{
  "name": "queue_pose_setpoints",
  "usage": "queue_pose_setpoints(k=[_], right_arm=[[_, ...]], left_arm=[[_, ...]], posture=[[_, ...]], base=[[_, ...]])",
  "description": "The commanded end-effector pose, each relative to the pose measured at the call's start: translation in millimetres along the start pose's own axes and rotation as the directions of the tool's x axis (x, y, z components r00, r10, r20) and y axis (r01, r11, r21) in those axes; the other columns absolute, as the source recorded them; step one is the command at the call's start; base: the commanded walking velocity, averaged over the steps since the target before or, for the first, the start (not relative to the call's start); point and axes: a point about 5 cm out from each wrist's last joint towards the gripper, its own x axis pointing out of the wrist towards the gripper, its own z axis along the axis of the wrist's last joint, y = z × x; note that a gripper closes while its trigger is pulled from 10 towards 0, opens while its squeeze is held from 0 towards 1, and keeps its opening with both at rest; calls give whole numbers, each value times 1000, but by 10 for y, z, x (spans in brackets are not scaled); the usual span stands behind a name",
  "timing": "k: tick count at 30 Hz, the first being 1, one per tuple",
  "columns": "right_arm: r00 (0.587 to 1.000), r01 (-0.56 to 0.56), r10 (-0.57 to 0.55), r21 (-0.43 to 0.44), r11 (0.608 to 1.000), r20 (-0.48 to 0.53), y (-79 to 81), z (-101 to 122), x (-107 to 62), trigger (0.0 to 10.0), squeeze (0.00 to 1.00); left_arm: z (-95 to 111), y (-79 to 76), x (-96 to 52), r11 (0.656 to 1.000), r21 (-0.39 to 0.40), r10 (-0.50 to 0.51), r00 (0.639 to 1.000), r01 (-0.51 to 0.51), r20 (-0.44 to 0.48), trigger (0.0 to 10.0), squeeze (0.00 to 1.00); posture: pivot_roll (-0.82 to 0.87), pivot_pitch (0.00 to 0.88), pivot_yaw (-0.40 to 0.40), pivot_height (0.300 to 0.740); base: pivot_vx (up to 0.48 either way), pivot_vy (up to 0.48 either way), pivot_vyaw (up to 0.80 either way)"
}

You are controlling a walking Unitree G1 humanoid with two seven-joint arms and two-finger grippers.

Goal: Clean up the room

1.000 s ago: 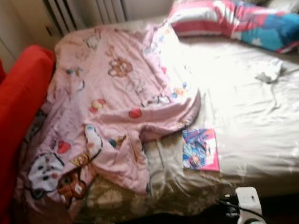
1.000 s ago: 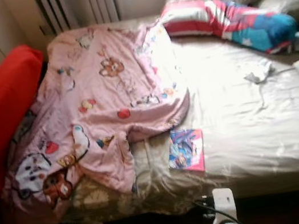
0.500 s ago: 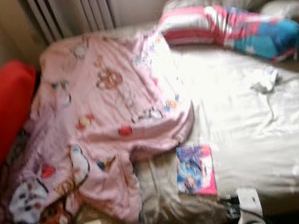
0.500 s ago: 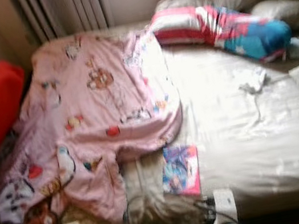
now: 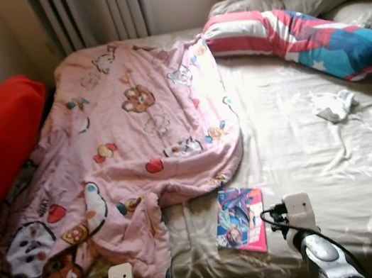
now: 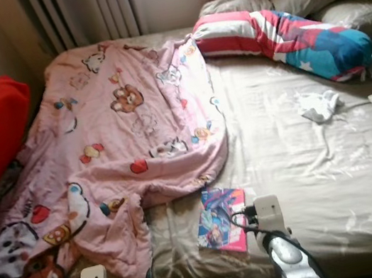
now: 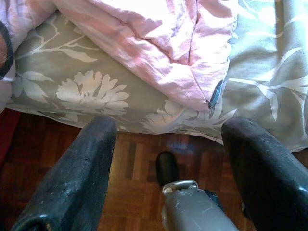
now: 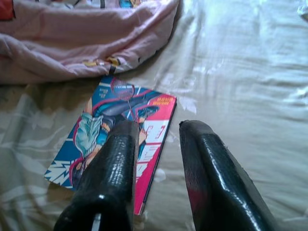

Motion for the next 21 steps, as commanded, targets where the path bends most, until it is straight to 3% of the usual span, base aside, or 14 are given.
queue_pose_setpoints(k=[1, 5, 9, 15, 21], right_arm=[[1000, -9, 10, -15, 1000, 24, 4, 20, -5, 10000, 0], [995, 26, -31, 48, 998, 97, -34, 104, -4, 10000, 0], [985, 34, -38, 27, 999, 166, -19, 216, 9, 10000, 0], [985, 34, -33, 0, 999, 171, 12, 239, 20, 10000, 0], [983, 50, -58, 48, 998, 174, 19, 230, 14, 10000, 0]], left_arm=[[-51, -19, -11, 1000, -17, -4, 1000, 3, -15, 10000, 0], [-60, -49, -12, 1000, -23, -7, 1000, 6, -14, 10000, 0], [-61, -40, -14, 1000, -21, -10, 1000, 9, -10, 10000, 0], [-65, -14, -20, 1000, -13, -16, 1000, 16, -8, 10000, 0], [0, 18, -11, 1000, -15, -6, 1000, 7, 26, 10000, 0]], posture=[[-97, 88, 7, 740], [-97, 88, 8, 740], [-92, 97, 18, 740], [-89, 101, 33, 740], [-93, 101, 34, 706]], base=[[0, 0, 0], [0, 0, 0], [0, 0, 0], [0, 0, 0], [0, 0, 0]])
